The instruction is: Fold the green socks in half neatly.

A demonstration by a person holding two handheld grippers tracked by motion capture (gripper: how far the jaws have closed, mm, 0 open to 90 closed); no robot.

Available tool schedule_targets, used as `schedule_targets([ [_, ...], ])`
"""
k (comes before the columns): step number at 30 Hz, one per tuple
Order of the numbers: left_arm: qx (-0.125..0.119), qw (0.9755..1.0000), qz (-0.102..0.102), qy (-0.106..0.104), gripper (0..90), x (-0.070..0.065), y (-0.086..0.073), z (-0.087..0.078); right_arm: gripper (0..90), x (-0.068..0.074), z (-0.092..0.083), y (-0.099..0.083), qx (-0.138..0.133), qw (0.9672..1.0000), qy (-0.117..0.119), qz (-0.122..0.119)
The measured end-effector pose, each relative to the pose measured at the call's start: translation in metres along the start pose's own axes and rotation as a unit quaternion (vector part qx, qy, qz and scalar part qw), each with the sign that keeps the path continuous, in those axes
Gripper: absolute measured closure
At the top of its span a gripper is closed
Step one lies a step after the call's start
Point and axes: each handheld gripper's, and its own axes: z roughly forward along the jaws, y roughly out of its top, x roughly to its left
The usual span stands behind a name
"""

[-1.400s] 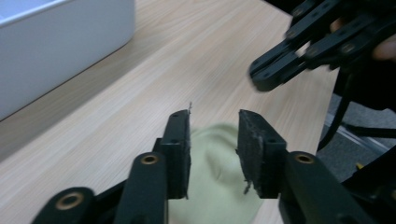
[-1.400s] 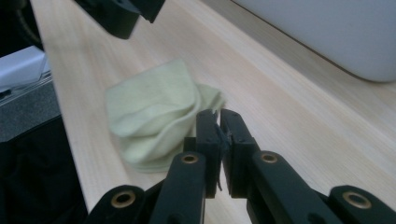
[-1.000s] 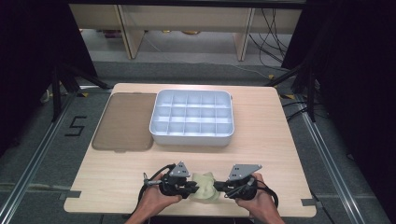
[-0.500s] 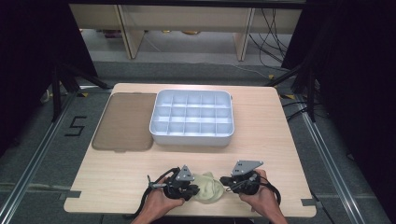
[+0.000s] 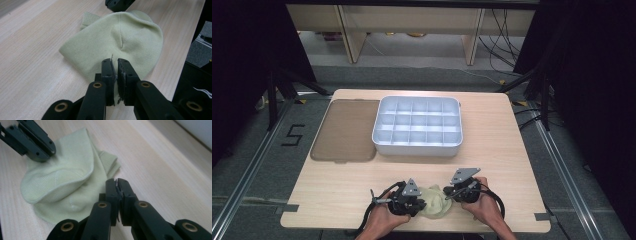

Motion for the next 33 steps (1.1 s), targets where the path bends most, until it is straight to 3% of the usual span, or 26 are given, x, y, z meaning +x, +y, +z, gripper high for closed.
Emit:
schedule_targets([
  [1,-0.004,0.9999,-0.004,-0.008,82.6,-0.001,0.000,0.000,87.9,0.000,-0.004,0.000,-0.007,0.9999,-0.001,0.009],
  [4,-0.005,0.9999,0.003,-0.008,82.0,0.001,0.001,-0.002,87.4,0.002,-0.018,0.005,-0.030,0.9995,0.004,0.006],
  [5,-0.019,0.9997,-0.014,-0.008,81.5,0.000,0.001,-0.002,86.9,0.004,-0.023,0.007,-0.038,0.9992,0.011,0.004],
  [6,-0.019,0.9997,-0.014,-0.008,81.4,0.000,0.001,-0.002,86.9,0.004,-0.023,0.007,-0.038,0.9992,0.011,0.004],
  [7,-0.023,0.9997,-0.002,-0.006,81.4,0.002,0.003,-0.005,86.0,0.006,-0.027,0.009,-0.048,0.9986,0.021,0.010],
  [8,-0.036,0.9993,-0.010,-0.005,81.4,0.001,0.004,-0.012,83.4,0.011,-0.031,0.010,-0.056,0.9977,0.030,0.022],
  [9,-0.040,0.9992,-0.004,-0.005,81.4,0.002,0.005,-0.016,82.3,0.013,-0.032,0.011,-0.056,0.9977,0.030,0.023],
  [10,-0.047,0.9988,-0.017,-0.004,81.5,0.001,0.005,-0.020,81.1,0.015,-0.033,0.011,-0.058,0.9976,0.026,0.026],
  [12,-0.058,0.9981,-0.019,-0.002,81.4,0.003,0.003,-0.025,77.6,0.020,-0.031,0.010,-0.055,0.9971,0.029,0.044],
  [16,-0.054,0.9983,-0.021,0.002,80.1,0.006,-0.004,-0.031,73.6,0.029,-0.029,0.010,-0.049,0.9969,0.026,0.055],
  [17,-0.061,0.9973,-0.041,0.003,79.6,0.008,-0.009,-0.031,68.7,0.035,-0.025,0.009,-0.047,0.9969,0.012,0.062],
  [19,-0.053,0.9977,-0.041,0.004,78.3,0.012,-0.013,-0.034,67.1,0.038,-0.022,0.008,-0.029,0.9978,0.007,0.060],
  [21,-0.060,0.9968,-0.052,0.002,77.7,0.014,-0.015,-0.034,68.8,0.038,-0.016,0.006,-0.009,0.9986,0.006,0.052],
  [22,-0.059,0.9969,-0.052,0.003,77.3,0.015,-0.015,-0.035,73.7,0.037,-0.012,0.005,-0.012,0.9979,0.004,0.064],
  [24,-0.051,0.9979,-0.040,0.008,76.6,0.016,-0.015,-0.037,84.5,0.033,-0.011,0.004,-0.010,0.9981,0.019,0.058],
  [25,-0.060,0.9967,-0.055,0.004,76.2,0.014,-0.015,-0.035,89.3,0.032,-0.010,0.005,-0.014,0.9977,0.029,0.060],
  [27,-0.052,0.9978,-0.041,0.004,76.0,0.015,-0.014,-0.036,90.0,0.029,-0.013,0.005,-0.017,0.9981,0.031,0.050],
  [28,-0.057,0.9972,-0.048,0.005,76.0,0.013,-0.014,-0.034,90.0,0.029,-0.017,0.007,-0.023,0.9984,0.025,0.046],
  [31,-0.053,0.9980,-0.035,0.005,76.0,0.011,-0.012,-0.034,90.0,0.031,-0.026,0.010,-0.041,0.9979,0.024,0.045],
  [32,-0.060,0.9969,-0.050,0.002,76.1,0.008,-0.012,-0.032,90.0,0.030,-0.035,0.012,-0.045,0.9977,0.023,0.044],
  [33,-0.062,0.9971,-0.044,0.000,76.3,0.007,-0.011,-0.032,90.0,0.029,-0.037,0.012,-0.048,0.9974,0.027,0.047],
])
